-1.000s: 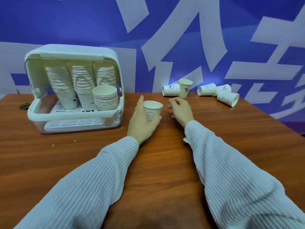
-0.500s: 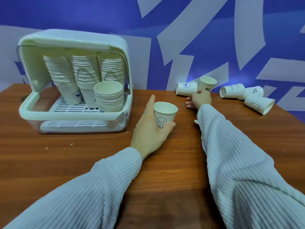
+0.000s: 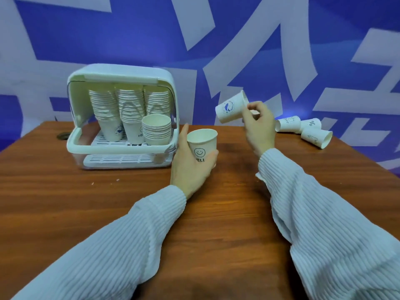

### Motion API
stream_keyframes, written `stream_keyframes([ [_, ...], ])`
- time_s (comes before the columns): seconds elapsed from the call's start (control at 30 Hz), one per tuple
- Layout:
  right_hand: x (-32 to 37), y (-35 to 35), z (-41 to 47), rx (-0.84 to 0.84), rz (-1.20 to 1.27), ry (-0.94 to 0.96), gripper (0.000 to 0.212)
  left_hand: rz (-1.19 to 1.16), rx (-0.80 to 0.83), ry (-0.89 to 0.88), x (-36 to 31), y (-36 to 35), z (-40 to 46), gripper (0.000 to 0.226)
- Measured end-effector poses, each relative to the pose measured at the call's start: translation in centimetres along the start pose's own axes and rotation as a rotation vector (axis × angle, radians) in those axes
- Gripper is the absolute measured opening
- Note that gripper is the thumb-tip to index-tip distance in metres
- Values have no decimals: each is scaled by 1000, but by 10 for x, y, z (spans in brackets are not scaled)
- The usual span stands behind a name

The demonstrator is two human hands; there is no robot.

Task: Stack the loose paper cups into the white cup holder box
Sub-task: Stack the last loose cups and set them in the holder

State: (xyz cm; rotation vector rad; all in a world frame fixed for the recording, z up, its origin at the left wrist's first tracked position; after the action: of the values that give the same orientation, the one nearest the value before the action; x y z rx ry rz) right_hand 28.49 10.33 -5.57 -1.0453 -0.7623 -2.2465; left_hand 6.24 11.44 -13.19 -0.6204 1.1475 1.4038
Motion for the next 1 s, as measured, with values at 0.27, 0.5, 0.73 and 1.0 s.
stream_keyframes([
  [0.27,106,-88,-32,353,-72,354,10,56,-263,-66,-14,108,-18,94],
  [0.5,117,-155,-40,609,-540,433,30,94,-287,-68,-6,155,-19,94],
  [0.73,110,-187,-52,752,-899,552,40,76,-314,-46,-6,170,-14,93],
  [1.0,103,-184,-63,731,-813,546,71,76,-365,-75,-23,181,11,86],
])
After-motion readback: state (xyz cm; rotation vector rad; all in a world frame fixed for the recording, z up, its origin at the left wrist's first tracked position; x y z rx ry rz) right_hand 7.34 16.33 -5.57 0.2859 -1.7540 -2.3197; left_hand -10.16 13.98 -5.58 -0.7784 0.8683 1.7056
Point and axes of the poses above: each hand's wrist, its own z-axis towards the middle knuckle, its own y-axis out of the back of the hand, x = y × z, the point moved 7 cm from there along z, towards the middle knuckle, and after that the axes turned 5 degrees about x, right-handed, at the moved point
